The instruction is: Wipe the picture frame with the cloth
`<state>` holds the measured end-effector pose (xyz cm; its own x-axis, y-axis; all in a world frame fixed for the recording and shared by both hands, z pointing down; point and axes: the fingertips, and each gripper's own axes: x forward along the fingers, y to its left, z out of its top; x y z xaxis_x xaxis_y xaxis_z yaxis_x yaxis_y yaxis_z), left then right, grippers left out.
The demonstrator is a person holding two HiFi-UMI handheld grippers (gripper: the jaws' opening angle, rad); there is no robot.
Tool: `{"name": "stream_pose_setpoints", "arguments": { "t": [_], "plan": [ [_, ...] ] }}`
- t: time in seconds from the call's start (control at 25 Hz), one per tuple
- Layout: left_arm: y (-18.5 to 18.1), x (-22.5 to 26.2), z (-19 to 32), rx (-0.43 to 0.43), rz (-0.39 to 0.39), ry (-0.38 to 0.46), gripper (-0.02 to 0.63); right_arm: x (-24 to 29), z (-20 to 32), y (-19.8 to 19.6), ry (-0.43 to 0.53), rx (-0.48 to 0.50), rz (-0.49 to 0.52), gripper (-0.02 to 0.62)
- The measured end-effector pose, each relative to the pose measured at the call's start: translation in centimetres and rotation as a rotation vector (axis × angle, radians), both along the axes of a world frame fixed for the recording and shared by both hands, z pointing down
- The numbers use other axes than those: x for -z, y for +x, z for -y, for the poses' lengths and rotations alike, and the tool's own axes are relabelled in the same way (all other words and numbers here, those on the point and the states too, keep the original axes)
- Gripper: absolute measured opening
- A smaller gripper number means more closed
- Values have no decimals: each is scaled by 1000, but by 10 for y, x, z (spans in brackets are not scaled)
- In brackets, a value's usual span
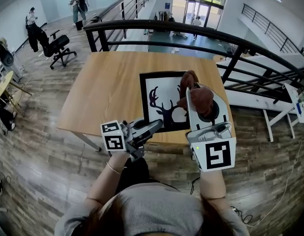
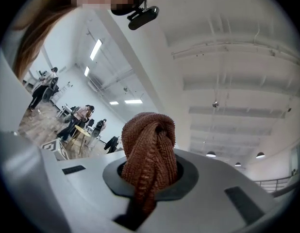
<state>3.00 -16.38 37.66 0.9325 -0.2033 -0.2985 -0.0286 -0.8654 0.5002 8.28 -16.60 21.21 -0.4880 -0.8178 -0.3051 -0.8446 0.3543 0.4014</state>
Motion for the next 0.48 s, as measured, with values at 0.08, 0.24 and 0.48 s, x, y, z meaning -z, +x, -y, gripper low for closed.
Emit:
{"name": "stream_pose_setpoints", "arguments": {
  "t": [0.08, 0.24, 0.48],
  "plan": [
    [-1, -2, -3, -9, 12, 15, 17, 1, 13, -2, 10, -31, 11, 46],
    [0, -2, -7, -16, 62, 69, 17, -16, 38, 5, -43, -71, -12, 46],
    [-2, 6, 10, 17, 10, 31, 17, -27, 62, 12, -96, -53, -9, 46]
  ]
}}
